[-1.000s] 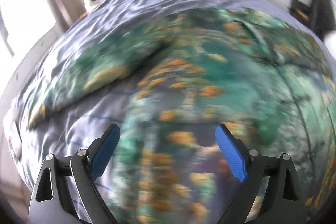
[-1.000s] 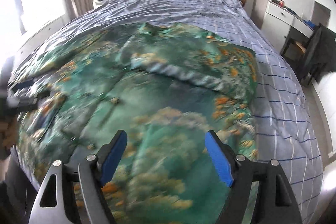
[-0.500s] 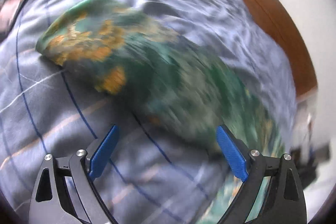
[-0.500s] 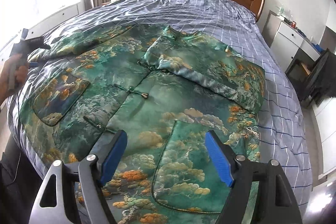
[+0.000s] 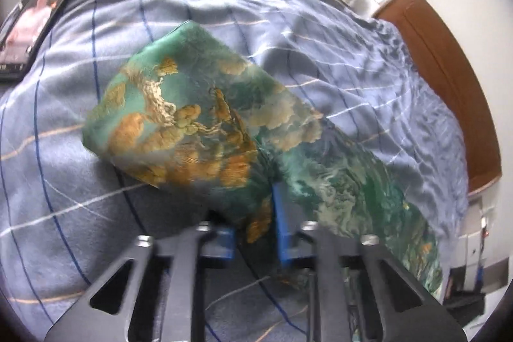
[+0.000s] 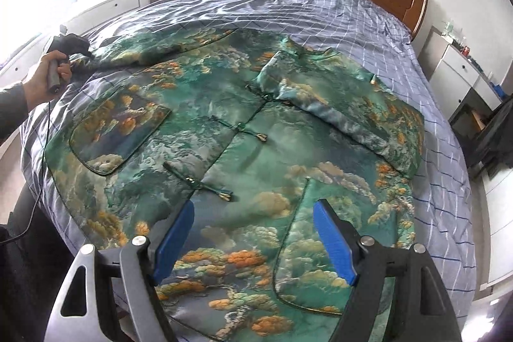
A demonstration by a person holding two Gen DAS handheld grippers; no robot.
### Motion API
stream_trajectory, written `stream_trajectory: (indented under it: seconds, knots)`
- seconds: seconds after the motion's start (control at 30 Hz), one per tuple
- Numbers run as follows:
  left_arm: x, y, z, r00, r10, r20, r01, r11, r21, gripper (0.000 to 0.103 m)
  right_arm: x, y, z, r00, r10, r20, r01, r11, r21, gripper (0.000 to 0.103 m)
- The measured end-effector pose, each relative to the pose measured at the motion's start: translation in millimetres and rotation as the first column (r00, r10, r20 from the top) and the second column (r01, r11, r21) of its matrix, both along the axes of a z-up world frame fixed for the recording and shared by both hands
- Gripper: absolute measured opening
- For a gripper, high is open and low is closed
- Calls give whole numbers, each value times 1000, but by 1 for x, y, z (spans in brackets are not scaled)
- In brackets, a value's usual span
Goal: Fold large clothes
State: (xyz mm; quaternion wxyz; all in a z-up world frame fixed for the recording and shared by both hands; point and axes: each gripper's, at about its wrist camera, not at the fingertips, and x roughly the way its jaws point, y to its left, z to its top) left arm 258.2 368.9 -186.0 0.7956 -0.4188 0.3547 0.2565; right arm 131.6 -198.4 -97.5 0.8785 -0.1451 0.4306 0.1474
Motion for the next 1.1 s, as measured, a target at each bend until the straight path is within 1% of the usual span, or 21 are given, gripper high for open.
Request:
stream_trajectory:
  seconds: [0.1,0.17,0.2,0.23,0.3,0.37,0.4,0.5,0.53,0.63,0.7,0.73,0.8,0.83,0.87,0.9,0.97,1.0,1.03,1.07,1.1]
  knots:
    - [-1,-11,18,1000,-27,-9,28,995,97,10,0,3,-1,1000,7,-5,-7,1000,13,78]
    - [3,-24,38,999,-47,-23,51,978,202,9,-2,4,0,1000,13,-1,-13,1000,16,78]
    - [5,-32,49,998,-58,-28,63,965,254,9,-2,4,0,1000,13,0,-13,1000,18,78]
    - [9,-43,62,997,-74,-33,80,944,319,9,-2,3,1,1000,10,0,-10,1000,22,78]
    - [14,-64,83,993,-113,-35,117,901,417,9,-2,1,1,1000,2,-1,-2,999,33,78]
    - [19,-94,106,984,-175,-37,168,835,524,9,-3,-2,2,1000,-9,0,9,999,46,78]
    - [21,-110,116,977,-209,-40,194,796,574,9,-3,-3,3,1000,-15,2,15,999,51,78]
    - [24,-168,139,944,-323,-65,271,648,712,9,-3,-7,5,1000,-28,10,27,998,62,78]
    - [25,-191,144,926,-368,-79,298,588,752,9,-3,-8,6,999,-32,12,31,997,66,78]
    - [24,-249,149,873,-469,-132,359,436,825,9,-4,-13,8,999,-44,21,43,996,76,78]
    - [21,-291,144,827,-533,-179,401,337,852,9,-5,-17,9,998,-55,23,53,995,81,78]
    - [21,-306,141,810,-553,-195,416,307,856,9,-5,-19,9,998,-61,24,58,995,83,78]
    - [18,-343,127,759,-601,-248,460,227,859,9,-6,-25,10,997,-74,27,71,993,90,78]
    - [17,-358,121,742,-614,-270,475,198,857,9,-6,-27,10,996,-79,28,76,993,93,78]
    - [17,-374,110,717,-629,-301,499,162,851,9,-7,-30,10,996,-88,28,85,992,96,78]
    - [17,-386,101,696,-640,-326,521,138,843,9,-7,-32,10,995,-93,28,90,991,97,78]
    - [19,-411,76,641,-656,-397,584,81,808,11,-8,-38,10,994,-108,27,105,989,100,78]
    - [19,-419,66,624,-657,-423,603,61,795,17,-9,-40,10,993,-113,26,110,989,101,78]
    - [18,-428,53,601,-655,-459,629,34,777,18,-9,-43,9,992,-121,23,118,988,101,78]
    - [16,-434,44,580,-655,-484,648,12,761,23,-9,-45,9,992,-127,21,124,987,102,78]
    - [13,-440,36,561,-655,-506,663,-10,748,35,-9,-47,8,991,-131,19,128,987,101,78]
